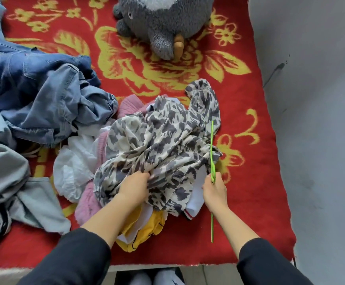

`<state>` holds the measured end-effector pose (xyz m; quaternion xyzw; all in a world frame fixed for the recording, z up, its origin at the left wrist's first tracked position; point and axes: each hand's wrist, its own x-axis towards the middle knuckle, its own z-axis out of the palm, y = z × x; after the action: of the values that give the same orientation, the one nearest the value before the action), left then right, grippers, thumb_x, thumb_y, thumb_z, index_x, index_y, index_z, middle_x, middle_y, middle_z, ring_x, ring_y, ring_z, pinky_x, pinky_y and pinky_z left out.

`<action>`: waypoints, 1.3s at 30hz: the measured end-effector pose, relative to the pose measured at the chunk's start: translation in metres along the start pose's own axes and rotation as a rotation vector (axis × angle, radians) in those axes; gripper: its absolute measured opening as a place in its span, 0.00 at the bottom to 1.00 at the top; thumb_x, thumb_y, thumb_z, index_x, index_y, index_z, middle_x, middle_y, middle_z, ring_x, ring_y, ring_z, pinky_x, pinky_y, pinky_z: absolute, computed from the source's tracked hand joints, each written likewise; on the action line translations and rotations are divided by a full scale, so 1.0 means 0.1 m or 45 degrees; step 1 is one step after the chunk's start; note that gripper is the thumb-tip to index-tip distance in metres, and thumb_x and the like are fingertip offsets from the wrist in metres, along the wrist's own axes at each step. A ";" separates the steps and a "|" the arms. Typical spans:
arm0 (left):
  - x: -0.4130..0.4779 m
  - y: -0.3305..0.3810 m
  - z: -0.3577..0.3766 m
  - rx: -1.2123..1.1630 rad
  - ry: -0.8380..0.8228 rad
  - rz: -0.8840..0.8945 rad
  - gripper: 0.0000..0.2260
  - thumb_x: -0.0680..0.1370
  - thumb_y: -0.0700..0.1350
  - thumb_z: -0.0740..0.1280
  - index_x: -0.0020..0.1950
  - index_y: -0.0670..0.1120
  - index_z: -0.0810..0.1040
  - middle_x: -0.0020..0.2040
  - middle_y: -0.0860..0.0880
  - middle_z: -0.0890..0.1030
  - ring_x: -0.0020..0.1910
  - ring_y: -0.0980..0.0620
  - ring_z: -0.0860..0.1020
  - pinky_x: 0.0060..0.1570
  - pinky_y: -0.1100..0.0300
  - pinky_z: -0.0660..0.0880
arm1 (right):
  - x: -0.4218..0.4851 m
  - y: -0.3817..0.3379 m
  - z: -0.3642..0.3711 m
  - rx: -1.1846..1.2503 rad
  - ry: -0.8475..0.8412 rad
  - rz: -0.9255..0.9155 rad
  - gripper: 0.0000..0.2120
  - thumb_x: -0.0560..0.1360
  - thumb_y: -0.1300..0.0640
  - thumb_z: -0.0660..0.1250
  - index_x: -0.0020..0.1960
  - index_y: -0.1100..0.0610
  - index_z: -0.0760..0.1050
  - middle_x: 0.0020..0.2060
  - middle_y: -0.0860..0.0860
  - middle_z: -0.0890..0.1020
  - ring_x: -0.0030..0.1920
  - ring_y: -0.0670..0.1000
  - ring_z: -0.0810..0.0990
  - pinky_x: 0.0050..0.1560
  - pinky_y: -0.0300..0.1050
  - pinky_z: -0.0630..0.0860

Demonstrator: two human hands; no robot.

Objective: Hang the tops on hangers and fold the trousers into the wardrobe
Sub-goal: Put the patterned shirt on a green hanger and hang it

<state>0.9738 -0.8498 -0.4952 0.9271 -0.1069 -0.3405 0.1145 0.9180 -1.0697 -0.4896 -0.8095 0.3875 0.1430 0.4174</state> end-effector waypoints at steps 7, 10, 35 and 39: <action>-0.23 -0.20 -0.26 -0.850 -0.646 0.081 0.10 0.62 0.37 0.67 0.35 0.30 0.72 0.32 0.42 0.73 0.33 0.48 0.70 0.33 0.56 0.65 | -0.03 -0.14 0.26 0.084 -0.191 -0.066 0.26 0.77 0.46 0.66 0.27 0.54 0.59 0.21 0.48 0.62 0.22 0.47 0.61 0.23 0.37 0.57; -0.24 -0.21 -0.30 -0.693 -0.719 0.099 0.06 0.62 0.37 0.67 0.33 0.35 0.73 0.29 0.46 0.73 0.32 0.50 0.71 0.30 0.60 0.65 | -0.02 -0.26 0.34 0.415 -0.101 0.014 0.26 0.71 0.62 0.72 0.26 0.52 0.56 0.20 0.45 0.59 0.23 0.46 0.58 0.28 0.41 0.58; -0.93 1.45 -2.49 -0.674 0.611 0.300 0.10 0.74 0.38 0.60 0.35 0.38 0.76 0.29 0.46 0.75 0.31 0.47 0.73 0.31 0.57 0.66 | -1.28 -1.76 -2.20 0.120 0.076 -0.755 0.22 0.61 0.75 0.65 0.31 0.53 0.57 0.26 0.49 0.61 0.28 0.49 0.58 0.29 0.44 0.55; -1.53 1.57 -3.17 -0.920 0.628 0.512 0.13 0.76 0.41 0.60 0.32 0.44 0.75 0.22 0.54 0.70 0.20 0.58 0.67 0.19 0.68 0.61 | -1.22 -1.87 -2.19 0.010 0.585 -0.832 0.18 0.67 0.69 0.65 0.28 0.55 0.59 0.23 0.47 0.65 0.27 0.52 0.62 0.27 0.47 0.57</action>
<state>1.0490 -0.9124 -0.1222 0.8421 -0.1285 -0.0968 0.5148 0.9570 -1.1146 -0.1828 -0.8994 0.1933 -0.1838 0.3463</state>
